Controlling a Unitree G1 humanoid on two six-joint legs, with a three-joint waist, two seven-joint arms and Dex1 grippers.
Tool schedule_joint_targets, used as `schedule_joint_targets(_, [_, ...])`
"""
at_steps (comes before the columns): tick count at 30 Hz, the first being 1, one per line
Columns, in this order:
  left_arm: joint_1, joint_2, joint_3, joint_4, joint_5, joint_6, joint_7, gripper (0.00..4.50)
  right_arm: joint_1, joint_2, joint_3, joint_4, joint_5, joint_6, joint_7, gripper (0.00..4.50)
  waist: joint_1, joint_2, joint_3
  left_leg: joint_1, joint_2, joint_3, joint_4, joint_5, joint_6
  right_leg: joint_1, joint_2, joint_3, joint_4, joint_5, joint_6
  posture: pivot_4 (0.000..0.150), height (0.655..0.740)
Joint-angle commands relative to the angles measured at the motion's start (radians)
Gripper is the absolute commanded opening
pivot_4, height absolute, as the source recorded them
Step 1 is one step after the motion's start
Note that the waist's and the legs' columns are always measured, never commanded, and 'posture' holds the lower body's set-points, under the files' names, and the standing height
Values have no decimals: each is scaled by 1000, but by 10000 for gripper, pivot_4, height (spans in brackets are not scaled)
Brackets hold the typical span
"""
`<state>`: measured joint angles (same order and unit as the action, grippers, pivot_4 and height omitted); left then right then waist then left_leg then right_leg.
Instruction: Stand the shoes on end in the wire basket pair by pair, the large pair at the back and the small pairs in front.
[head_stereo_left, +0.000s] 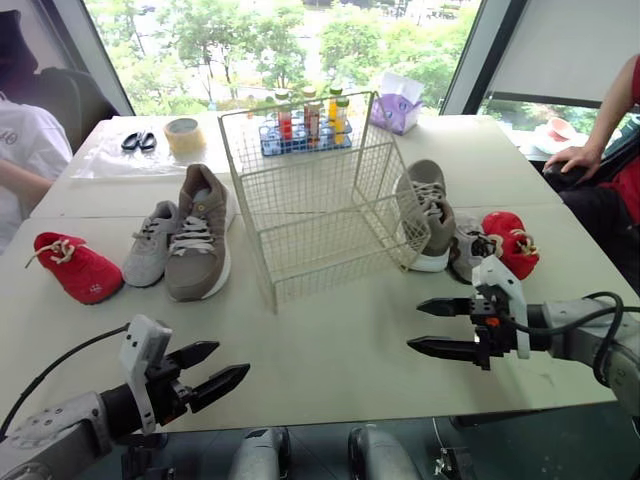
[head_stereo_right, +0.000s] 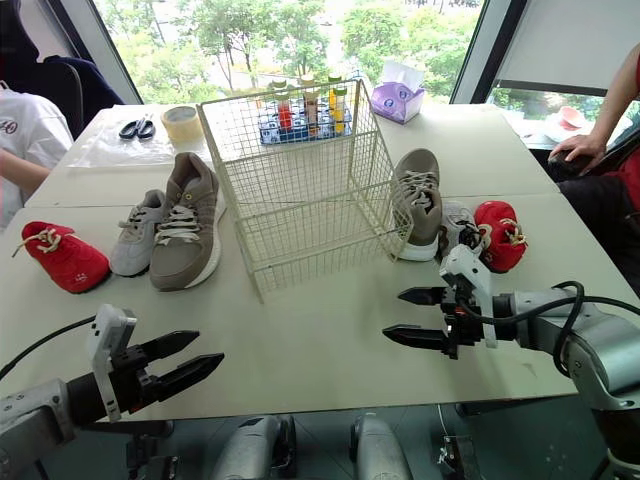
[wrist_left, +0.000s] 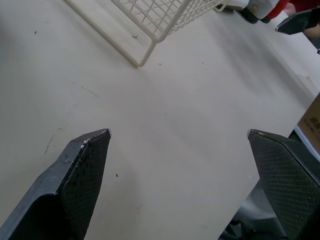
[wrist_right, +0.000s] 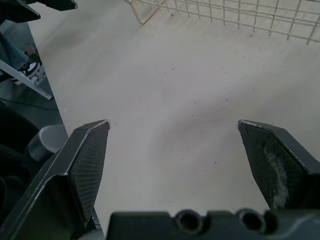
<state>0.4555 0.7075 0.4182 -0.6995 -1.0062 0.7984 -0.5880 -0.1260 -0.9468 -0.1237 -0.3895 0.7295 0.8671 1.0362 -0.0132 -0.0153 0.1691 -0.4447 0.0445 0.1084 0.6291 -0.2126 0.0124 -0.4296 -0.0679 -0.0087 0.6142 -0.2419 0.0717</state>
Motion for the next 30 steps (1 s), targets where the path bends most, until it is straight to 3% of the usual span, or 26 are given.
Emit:
schedule_joint_targets(1, [11,4,23,-20,3,-17,-6,45000,-19,-13,-1,-15,2,-14,17,44387,0,0,0,0,0,0,0,0,0,0,0,0,0,0,0,1500,7351])
schedule_joint_targets(17, [-20,-8,36,0,-12,-28,0,45000,-91,-11,32,14,-43,-37,9,44387,-1,0,0,0,0,0,0,0,0,0,0,0,0,0,0,1500,7351])
schedule_joint_targets(24, [-21,12,20,31,45,-46,-35,45000,-140,-83,30,17,-61,-23,51,44387,0,0,0,0,0,0,0,0,0,0,0,0,0,0,0,1500,7351])
schedule_joint_targets(27, [-66,65,78,46,-5,-21,-68,45000,-227,-192,29,18,-45,-13,153,44387,0,1,0,0,0,0,0,0,0,-1,0,0,0,0,0,1500,7351])
schedule_joint_targets(30, [-106,165,178,46,-92,21,-131,45000,-421,-260,76,85,-58,-20,248,44387,-4,1,1,0,1,0,1,0,0,-6,0,0,1,1,-1,1500,7351])
